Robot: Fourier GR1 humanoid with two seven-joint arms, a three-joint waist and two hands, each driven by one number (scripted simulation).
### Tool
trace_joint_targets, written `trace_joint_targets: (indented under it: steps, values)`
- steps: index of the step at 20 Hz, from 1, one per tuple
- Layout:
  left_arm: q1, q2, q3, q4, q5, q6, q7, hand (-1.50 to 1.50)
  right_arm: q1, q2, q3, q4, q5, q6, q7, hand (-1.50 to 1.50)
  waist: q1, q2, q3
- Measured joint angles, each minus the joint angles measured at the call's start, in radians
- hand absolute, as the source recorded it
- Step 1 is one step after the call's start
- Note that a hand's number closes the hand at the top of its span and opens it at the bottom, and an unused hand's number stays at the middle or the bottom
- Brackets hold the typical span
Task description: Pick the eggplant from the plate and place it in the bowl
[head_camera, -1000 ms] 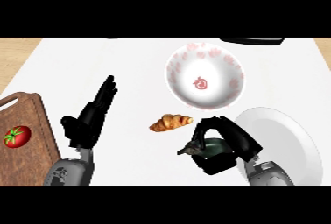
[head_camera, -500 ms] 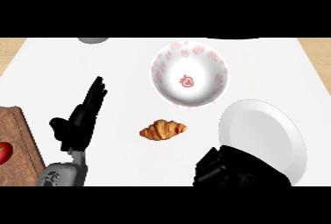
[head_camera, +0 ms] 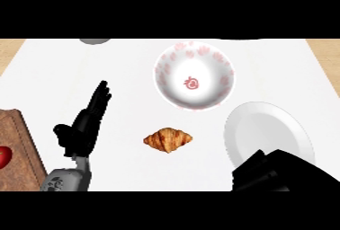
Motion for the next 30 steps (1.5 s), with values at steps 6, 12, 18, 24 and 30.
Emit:
trace_joint_targets:
  steps: [6, 12, 18, 24, 30]
  values:
    - [-0.011, -0.003, -0.006, -0.028, -0.006, 0.005, 0.045, 0.00, -0.262, 0.059, -0.059, 0.086, -0.048, -0.070, 0.229, 1.50, 0.005, 0.001, 0.000]
    - [-0.020, 0.007, 0.019, -0.005, 0.008, -0.009, 0.023, 0.00, -0.420, 0.098, -0.096, 0.249, 0.014, -0.085, 0.263, 1.50, 0.006, 0.002, 0.000]
    - [-0.037, 0.005, 0.016, -0.003, 0.008, -0.012, 0.030, 0.00, -0.545, 0.065, -0.094, 0.464, 0.219, -0.100, 0.151, 1.50, 0.014, 0.006, 0.000]
    - [-0.041, 0.006, 0.018, -0.003, 0.004, -0.012, 0.029, 0.00, -0.610, 0.042, -0.071, 0.716, 0.424, -0.176, -0.053, 1.50, 0.018, 0.008, 0.000]
    - [-0.043, -0.001, 0.014, 0.019, -0.003, -0.012, 0.007, 0.00, -0.647, 0.071, -0.072, 1.019, 0.560, -0.311, -0.254, 1.50, 0.020, 0.009, 0.000]
